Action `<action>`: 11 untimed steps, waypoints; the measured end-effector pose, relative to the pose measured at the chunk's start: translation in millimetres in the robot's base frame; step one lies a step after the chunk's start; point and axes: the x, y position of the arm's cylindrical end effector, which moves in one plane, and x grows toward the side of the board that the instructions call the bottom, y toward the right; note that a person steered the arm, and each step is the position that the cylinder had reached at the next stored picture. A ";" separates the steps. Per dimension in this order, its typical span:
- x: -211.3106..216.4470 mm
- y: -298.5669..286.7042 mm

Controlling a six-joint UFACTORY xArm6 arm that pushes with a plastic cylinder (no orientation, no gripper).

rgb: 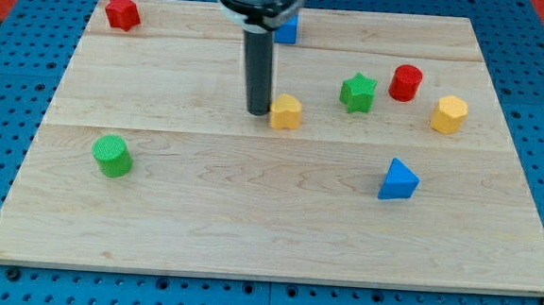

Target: Push the yellow heart to the left of the yellow hexagon

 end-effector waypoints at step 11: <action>16.3 96.4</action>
